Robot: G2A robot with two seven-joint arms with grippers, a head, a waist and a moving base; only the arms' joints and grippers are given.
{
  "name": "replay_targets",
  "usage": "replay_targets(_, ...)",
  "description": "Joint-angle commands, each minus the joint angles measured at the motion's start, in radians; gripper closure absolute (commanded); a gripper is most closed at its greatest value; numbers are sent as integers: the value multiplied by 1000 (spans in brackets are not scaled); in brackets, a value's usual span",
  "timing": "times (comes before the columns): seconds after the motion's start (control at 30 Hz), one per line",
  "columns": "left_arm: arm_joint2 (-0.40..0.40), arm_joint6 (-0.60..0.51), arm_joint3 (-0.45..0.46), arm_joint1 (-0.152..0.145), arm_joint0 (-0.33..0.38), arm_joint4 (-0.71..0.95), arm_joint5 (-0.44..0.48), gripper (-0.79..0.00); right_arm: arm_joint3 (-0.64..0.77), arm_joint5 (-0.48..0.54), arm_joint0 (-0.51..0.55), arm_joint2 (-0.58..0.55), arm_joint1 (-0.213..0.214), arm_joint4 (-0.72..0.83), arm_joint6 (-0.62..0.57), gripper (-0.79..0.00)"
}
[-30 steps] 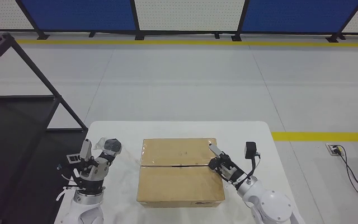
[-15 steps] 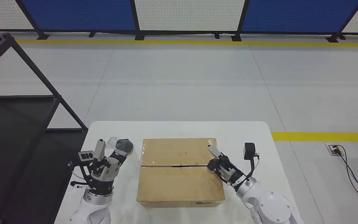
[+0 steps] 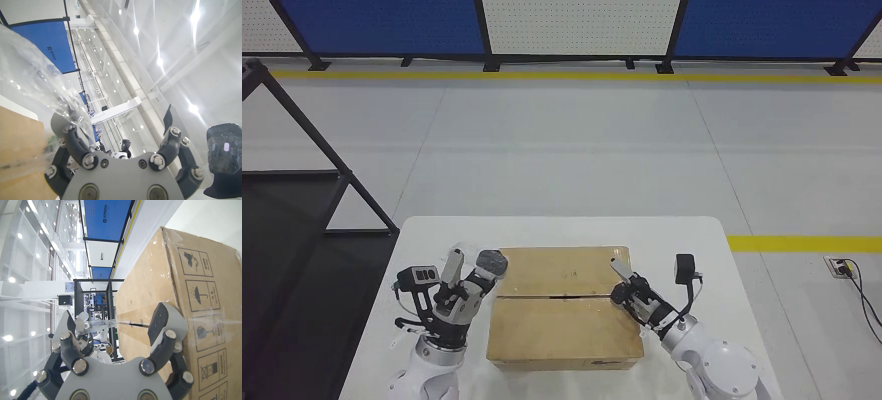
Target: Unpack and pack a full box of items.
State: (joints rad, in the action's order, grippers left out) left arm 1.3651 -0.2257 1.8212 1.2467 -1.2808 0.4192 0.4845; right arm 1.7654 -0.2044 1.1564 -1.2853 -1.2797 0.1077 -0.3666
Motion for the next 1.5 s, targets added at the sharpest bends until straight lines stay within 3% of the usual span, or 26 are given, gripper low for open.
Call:
replay_targets(0.0,-7,-4,0,2,2,-4,-3,-785,2,-4,0,0,0,-1,1,-785)
replay_targets(0.53,-77,-25,-16,17,30,-52,-35,-785,29,-35,2,2,1,-18,5,-785)
replay_targets(1.47,-112,-128,-46,28,84,-88,-141,-785,8,-53,-21,24,-7,-9,31,-785)
